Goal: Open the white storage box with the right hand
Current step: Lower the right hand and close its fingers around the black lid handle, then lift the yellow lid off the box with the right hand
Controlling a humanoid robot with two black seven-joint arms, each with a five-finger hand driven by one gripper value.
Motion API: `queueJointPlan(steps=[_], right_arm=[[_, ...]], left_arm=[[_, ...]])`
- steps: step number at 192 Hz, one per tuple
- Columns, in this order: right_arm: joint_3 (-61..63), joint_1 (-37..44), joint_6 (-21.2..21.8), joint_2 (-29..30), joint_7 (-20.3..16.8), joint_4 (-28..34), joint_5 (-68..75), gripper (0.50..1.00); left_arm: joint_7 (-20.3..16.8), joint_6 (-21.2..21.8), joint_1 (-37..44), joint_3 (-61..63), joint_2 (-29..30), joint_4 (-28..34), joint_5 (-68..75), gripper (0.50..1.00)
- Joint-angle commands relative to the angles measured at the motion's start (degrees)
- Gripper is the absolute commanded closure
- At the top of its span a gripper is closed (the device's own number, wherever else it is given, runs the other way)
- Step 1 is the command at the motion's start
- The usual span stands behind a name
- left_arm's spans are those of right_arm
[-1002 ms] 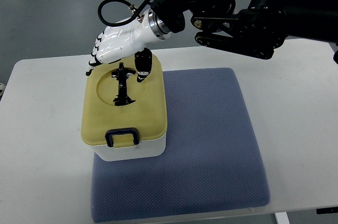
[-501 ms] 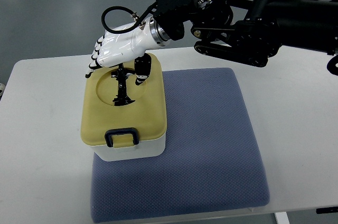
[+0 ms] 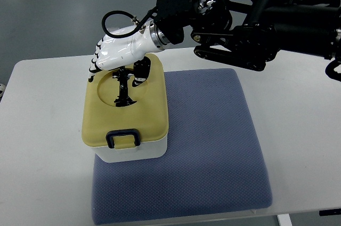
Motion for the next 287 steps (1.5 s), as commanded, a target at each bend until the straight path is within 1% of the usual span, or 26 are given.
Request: queueJointPlan(steps=[1, 21, 32, 44, 53, 60, 67, 87, 92, 94, 97, 106, 115, 129, 134, 186, 236, 258, 270, 287], right_arm=[[-0.1, -0.1, 0.0, 0.1, 0.0, 0.0, 0.0, 0.74], [-0.1, -0.6, 0.0, 0.1, 0.0, 0.0, -0.5, 0.746], [-0.1, -0.6, 0.0, 0.0, 0.0, 0.0, -0.5, 0.775], [-0.1, -0.6, 0.0, 0.0, 0.0, -0.1, -0.5, 0.783], [-0.1, -0.8, 0.0, -0.1, 0.0, 0.0, -0.6, 0.814], [-0.1, -0.8, 0.0, -0.1, 0.0, -0.1, -0.6, 0.824], [-0.1, -0.8, -0.2, -0.1, 0.0, -0.1, -0.6, 0.846], [-0.1, -0.8, -1.2, -0.1, 0.0, -0.1, -0.5, 0.857], [-0.2, -0.8, -1.3, -0.1, 0.0, -0.1, -0.6, 0.877], [-0.2, -0.8, -1.3, -0.1, 0.0, -0.1, -0.6, 0.877], [-0.1, -0.8, -1.4, -0.1, 0.0, -0.1, -0.5, 0.893], [-0.1, -0.8, -1.4, -0.1, 0.0, 0.0, -0.6, 0.91], [-0.1, -0.8, -1.4, -0.1, 0.1, 0.0, -0.6, 0.942], [-0.1, -0.8, -1.4, -0.1, 0.1, 0.0, -0.6, 0.977], [-0.1, -0.8, -1.5, -0.1, 0.1, 0.0, -0.6, 1.0], [-0.2, -0.7, -3.0, -0.1, 1.9, 0.0, -1.9, 1.0], [-0.2, 0.1, -3.3, -0.8, 2.9, 0.0, -2.0, 1.0], [0.1, 2.9, -3.3, -1.1, 3.4, 0.0, -1.9, 1.0], [0.2, 3.8, -3.1, -1.9, 3.5, 0.0, -1.9, 1.0], [0.2, 5.9, -2.8, -4.7, 3.5, 0.0, -1.8, 1.0]], left_arm=[[0.0, 0.0, 0.0, 0.0, 0.0, 0.0, 0.0, 0.5], [0.0, 0.0, 0.0, 0.0, 0.0, 0.0, 0.0, 0.5], [0.0, 0.0, 0.0, 0.0, 0.0, 0.0, -0.1, 0.5], [0.0, 0.0, 0.0, 0.0, 0.0, 0.1, 0.0, 0.5], [0.0, 0.0, 0.0, 0.0, 0.0, 0.0, 0.0, 0.5], [0.0, 0.0, 0.0, 0.0, 0.0, 0.0, 0.0, 0.5], [0.0, 0.0, 0.0, 0.0, 0.0, 0.0, -0.1, 0.5], [0.0, 0.0, 0.0, 0.0, 0.0, 0.1, 0.0, 0.5], [0.0, 0.0, 0.0, 0.0, 0.0, 0.1, 0.0, 0.5], [0.0, 0.0, 0.0, 0.0, 0.0, 0.1, 0.0, 0.5], [0.0, 0.0, 0.0, 0.0, 0.0, 0.0, 0.0, 0.5], [0.0, 0.0, 0.0, 0.0, 0.0, 0.0, 0.0, 0.5], [0.0, 0.0, 0.0, 0.0, 0.0, 0.0, 0.0, 0.5], [0.0, 0.0, 0.0, 0.0, 0.0, 0.0, 0.0, 0.5], [0.0, 0.0, 0.0, 0.0, 0.0, 0.0, 0.0, 0.5], [0.0, 0.0, 0.0, 0.0, 0.0, 0.0, 0.0, 0.5], [0.0, 0.0, 0.0, 0.0, 0.0, 0.0, 0.0, 0.5], [0.0, 0.0, 0.0, 0.0, 0.0, 0.1, 0.0, 0.5], [0.0, 0.0, 0.0, 0.0, 0.0, 0.0, 0.0, 0.5], [0.0, 0.0, 0.0, 0.0, 0.0, 0.0, -0.1, 0.5]])
